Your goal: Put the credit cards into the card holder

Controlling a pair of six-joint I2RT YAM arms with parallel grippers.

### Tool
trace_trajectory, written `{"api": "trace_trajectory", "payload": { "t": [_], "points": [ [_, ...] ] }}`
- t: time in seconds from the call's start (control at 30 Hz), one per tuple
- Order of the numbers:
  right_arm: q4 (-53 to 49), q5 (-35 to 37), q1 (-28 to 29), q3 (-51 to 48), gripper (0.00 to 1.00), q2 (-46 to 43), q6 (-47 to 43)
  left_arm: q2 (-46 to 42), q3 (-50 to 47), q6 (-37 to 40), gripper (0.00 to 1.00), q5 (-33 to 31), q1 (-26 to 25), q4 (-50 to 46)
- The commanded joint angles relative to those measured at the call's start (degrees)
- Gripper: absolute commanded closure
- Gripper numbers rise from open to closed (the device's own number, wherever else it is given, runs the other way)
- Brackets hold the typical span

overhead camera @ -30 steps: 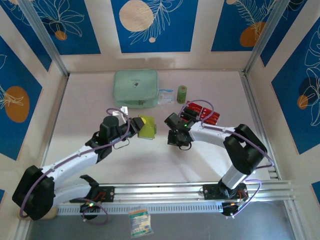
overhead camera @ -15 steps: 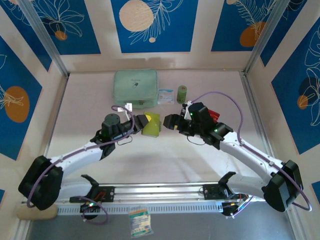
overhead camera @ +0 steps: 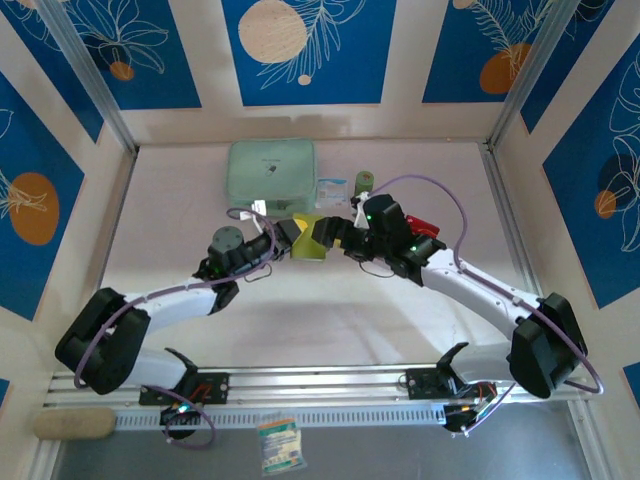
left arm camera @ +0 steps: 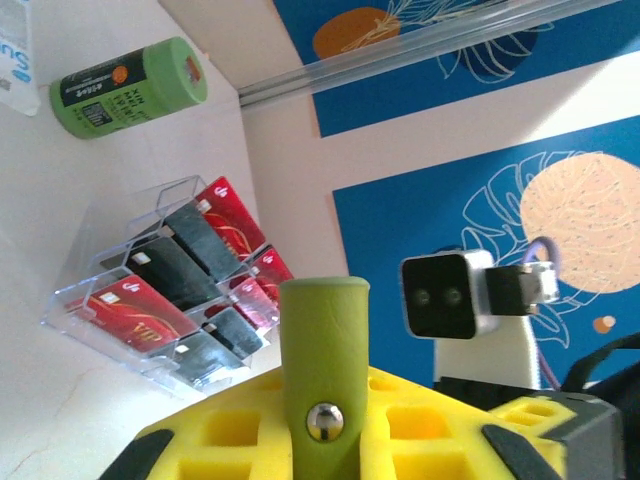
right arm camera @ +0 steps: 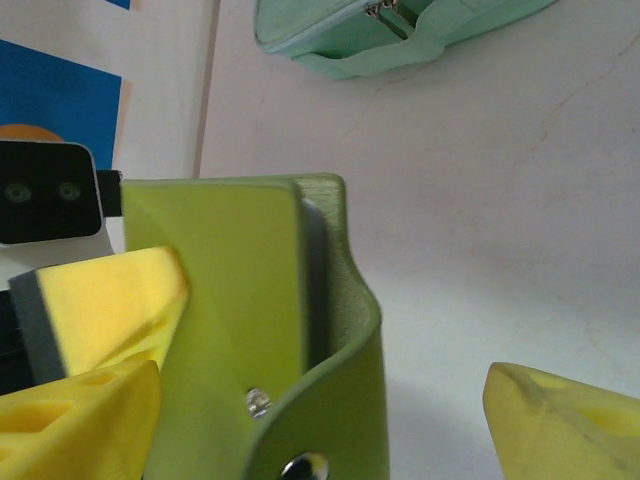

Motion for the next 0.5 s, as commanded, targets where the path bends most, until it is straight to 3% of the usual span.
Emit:
{"api": "trace_trajectory", "payload": {
  "t": [0.0, 0.23, 0.47],
  "points": [
    [6.0, -3.1, -1.7, -2.2, 0.21, 0.2, 1.7, 0.0, 2.0, -2.6, 1.0, -1.4, 0.2, 6.4],
    [13.1, -6.1, -4.7, -8.3, 0.33, -1.6, 4.5, -0.1, 2.8, -4.5, 1.0, -3.1, 0.1, 8.3],
    [15.7, -6.6, -5.6, -10.7, 0.35, -3.4, 6.8, 1.4, 3.7, -7.5, 1.0, -4.5, -0.5, 12.1]
  ]
}}
